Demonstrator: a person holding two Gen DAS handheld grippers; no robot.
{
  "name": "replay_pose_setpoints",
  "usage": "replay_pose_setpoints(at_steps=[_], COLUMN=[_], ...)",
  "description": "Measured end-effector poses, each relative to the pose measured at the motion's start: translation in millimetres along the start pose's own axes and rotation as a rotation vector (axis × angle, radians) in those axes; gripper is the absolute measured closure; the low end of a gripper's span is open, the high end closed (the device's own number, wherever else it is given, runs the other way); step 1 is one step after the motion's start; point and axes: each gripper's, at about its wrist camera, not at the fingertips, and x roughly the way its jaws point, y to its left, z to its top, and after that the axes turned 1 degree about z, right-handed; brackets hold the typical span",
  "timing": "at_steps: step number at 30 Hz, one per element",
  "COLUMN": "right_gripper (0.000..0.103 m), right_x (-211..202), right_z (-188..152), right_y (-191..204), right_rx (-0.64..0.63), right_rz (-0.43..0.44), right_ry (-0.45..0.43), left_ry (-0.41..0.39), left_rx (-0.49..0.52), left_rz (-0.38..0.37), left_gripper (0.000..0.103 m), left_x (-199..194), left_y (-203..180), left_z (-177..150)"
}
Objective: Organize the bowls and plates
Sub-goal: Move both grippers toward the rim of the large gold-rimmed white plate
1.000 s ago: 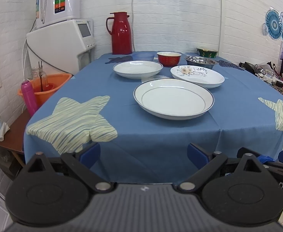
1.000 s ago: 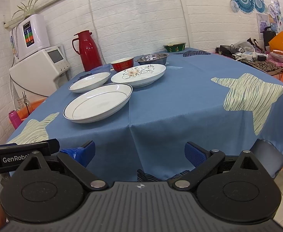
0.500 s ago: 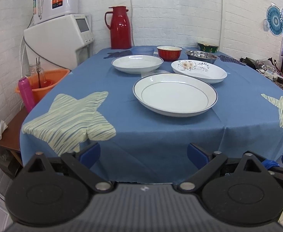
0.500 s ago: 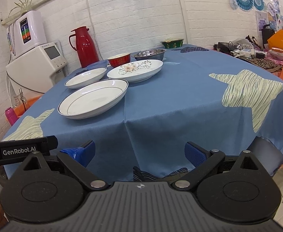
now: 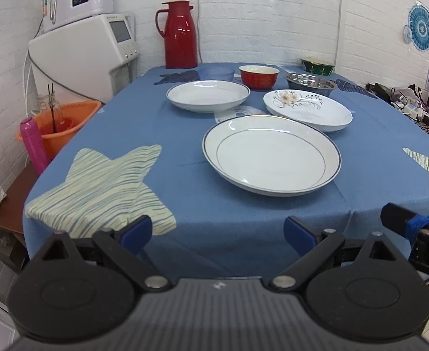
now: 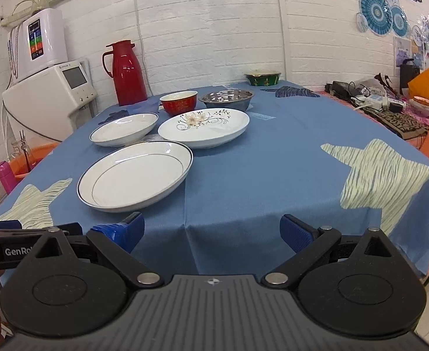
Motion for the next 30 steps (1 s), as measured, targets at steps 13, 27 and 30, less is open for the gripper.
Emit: replay_pose_setpoints(at_steps=[13,27,30], right_gripper=[0.016,0.016,0.016], right_x=[37,118,131], right_z=[45,55,58], right_y=[10,10,12], right_rx=[-0.028,0.011,0.015], right_rz=[-0.004,0.039,0.042], right_ry=[0.046,0.244,0.269], left_ry=[0.011,0.148,0.182], left_rx=[-0.044,-0.02,-0.018], left_rz=[-0.004,-0.116,-0.156], left_gripper=[0.007,0.007,0.007], left_x=[25,81,97], left_y=[15,35,40], left_z=[53,82,86])
